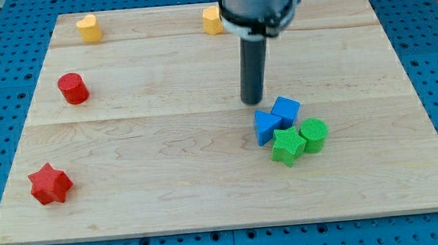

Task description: Push the red circle towards the right side of the board

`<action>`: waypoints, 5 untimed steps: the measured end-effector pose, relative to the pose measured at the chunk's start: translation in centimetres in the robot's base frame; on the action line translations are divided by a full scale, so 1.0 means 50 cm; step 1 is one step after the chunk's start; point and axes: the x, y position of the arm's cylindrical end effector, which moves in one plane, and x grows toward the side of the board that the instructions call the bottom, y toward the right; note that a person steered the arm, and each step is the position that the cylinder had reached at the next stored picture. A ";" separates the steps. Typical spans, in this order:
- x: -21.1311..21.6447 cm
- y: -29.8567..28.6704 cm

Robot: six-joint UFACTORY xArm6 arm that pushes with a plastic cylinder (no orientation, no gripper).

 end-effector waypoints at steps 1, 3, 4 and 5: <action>-0.058 -0.104; -0.138 -0.337; -0.140 -0.362; -0.184 -0.371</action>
